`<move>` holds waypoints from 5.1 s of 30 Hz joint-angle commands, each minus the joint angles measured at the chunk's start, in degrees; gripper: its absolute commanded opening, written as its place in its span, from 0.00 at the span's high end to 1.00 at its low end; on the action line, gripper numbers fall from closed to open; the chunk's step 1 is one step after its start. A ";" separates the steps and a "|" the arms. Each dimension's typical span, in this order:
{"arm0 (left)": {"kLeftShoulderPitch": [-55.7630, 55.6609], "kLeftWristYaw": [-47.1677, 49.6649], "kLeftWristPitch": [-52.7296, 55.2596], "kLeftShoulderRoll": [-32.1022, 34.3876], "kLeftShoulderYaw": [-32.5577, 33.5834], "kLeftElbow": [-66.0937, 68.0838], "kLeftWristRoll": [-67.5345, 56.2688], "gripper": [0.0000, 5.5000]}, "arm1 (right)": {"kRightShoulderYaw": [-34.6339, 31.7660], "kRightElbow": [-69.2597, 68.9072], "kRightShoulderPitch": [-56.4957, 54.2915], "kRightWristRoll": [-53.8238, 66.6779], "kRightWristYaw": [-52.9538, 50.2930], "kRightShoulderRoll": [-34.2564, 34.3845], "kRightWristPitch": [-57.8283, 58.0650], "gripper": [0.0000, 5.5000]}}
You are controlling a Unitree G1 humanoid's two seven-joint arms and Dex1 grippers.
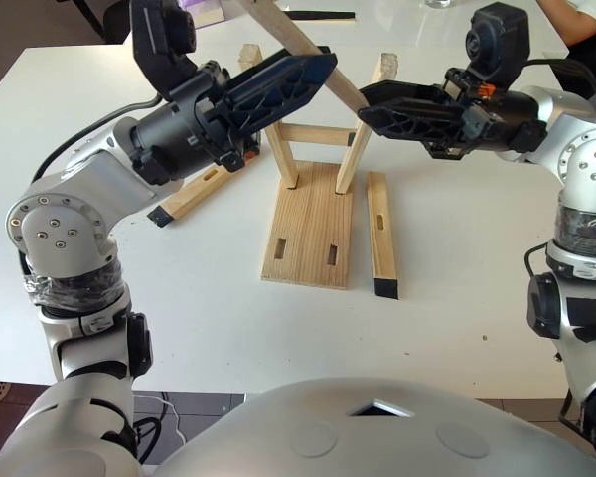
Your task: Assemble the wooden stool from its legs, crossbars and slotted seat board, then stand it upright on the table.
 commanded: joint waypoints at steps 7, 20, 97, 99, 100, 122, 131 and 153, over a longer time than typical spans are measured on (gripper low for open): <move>-1.29 -1.52 -1.24 0.77 1.46 0.79 1.32 0.64 | -0.68 -2.62 2.40 0.75 -0.21 -1.40 0.95 0.76; -0.74 -0.99 -1.47 1.17 2.03 1.40 1.72 0.56 | -0.37 -1.32 2.47 -0.09 0.83 -2.54 0.65 0.76; 9.55 -33.40 -37.67 14.43 0.95 45.46 66.97 0.76 | -1.04 -3.06 25.34 -21.97 -19.27 7.36 -26.62 0.58; 10.60 -34.58 -38.63 14.65 0.16 46.28 68.01 0.76 | -1.42 -3.06 25.45 -21.84 -19.25 7.20 -26.67 0.58; 11.27 -34.92 -39.01 14.91 0.22 46.65 68.43 0.76 | -1.54 -3.19 25.55 -21.72 -19.29 7.16 -26.58 0.58; 24.33 -39.27 -23.06 16.01 4.44 15.10 53.63 0.76 | -2.60 -5.18 28.52 -20.47 -21.72 8.04 -25.73 0.58; 7.80 -42.87 -33.62 16.54 -4.95 27.60 63.74 0.76 | -1.34 -1.83 24.56 -21.39 -20.55 7.81 -26.14 0.58; -8.38 -58.13 -49.76 12.50 -13.77 55.59 74.06 0.76 | -0.74 -0.91 25.56 -22.67 -21.30 10.21 -27.92 0.58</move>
